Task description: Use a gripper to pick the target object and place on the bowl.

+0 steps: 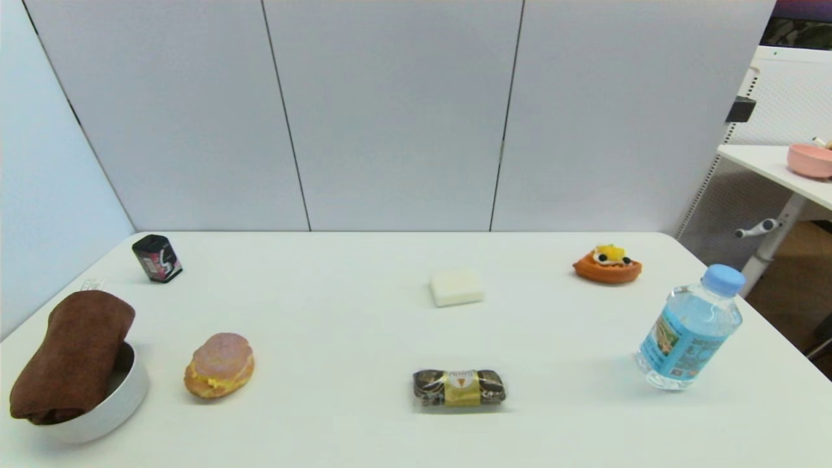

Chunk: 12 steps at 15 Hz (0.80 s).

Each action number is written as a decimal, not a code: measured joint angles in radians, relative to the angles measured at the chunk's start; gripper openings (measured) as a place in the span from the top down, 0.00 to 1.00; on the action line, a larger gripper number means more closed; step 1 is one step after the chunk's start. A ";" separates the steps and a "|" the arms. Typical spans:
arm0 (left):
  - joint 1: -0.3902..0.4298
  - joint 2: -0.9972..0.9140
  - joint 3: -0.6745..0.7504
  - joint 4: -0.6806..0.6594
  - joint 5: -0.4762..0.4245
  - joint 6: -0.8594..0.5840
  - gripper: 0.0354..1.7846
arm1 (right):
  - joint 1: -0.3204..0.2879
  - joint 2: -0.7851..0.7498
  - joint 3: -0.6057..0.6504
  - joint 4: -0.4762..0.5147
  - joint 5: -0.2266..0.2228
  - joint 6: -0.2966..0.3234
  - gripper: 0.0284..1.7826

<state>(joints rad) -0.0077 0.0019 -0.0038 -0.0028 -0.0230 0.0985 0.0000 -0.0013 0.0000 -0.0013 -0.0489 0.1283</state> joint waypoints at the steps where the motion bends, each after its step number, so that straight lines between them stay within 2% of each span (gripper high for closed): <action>1: 0.000 -0.001 0.000 0.001 0.001 -0.004 0.05 | 0.000 0.000 0.000 0.000 0.000 0.000 0.04; 12: 0.000 -0.002 0.002 0.001 0.005 -0.049 0.04 | 0.000 0.000 0.000 0.000 0.000 0.000 0.04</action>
<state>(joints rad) -0.0077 0.0000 -0.0017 -0.0013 -0.0181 0.0500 0.0000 -0.0013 0.0000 -0.0013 -0.0489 0.1283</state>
